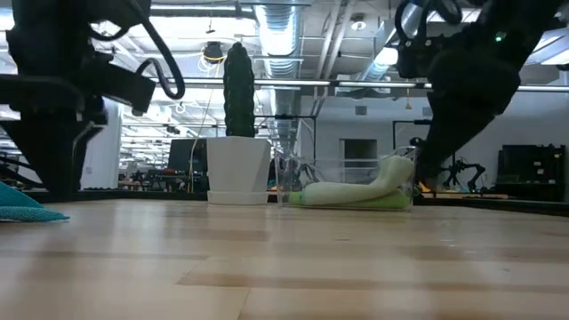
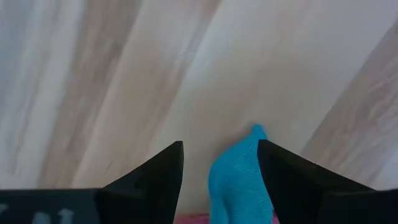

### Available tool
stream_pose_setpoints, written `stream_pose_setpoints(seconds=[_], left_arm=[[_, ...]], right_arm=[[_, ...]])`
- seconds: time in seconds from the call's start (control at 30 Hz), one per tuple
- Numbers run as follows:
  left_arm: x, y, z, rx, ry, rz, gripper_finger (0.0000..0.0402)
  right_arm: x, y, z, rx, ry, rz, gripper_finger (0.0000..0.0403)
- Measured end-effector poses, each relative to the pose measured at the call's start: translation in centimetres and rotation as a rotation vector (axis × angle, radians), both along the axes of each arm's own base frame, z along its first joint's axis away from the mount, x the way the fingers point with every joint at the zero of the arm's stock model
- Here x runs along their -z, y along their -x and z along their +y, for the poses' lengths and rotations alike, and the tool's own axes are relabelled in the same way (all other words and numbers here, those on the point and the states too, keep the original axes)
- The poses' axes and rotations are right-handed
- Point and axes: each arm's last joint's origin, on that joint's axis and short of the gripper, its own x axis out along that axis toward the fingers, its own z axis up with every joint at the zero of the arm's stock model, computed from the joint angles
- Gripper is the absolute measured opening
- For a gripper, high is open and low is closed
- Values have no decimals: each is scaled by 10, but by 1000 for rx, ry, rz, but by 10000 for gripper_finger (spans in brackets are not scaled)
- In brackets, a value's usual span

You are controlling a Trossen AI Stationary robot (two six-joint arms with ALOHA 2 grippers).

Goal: Fold microfiber towels
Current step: Fold the blue towel on the table

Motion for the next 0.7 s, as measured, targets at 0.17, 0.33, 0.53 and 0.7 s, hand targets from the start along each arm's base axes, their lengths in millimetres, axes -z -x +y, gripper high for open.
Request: stream_pose_setpoints(seconds=[0.17,0.33,0.53,0.7], left_arm=[[12,8,5,54,-7,60,199],[21,13,10,73,81,102,198],[21,12,9,90,181,130,122],[13,4,6,121,159,95,13]], right_arm=[[7,-3,0,3,6,13,240],[7,-3,1,1,4,10,240],[4,-4,-1,-12,9,2,240],[4,-6,-4,-2,8,-3,240]])
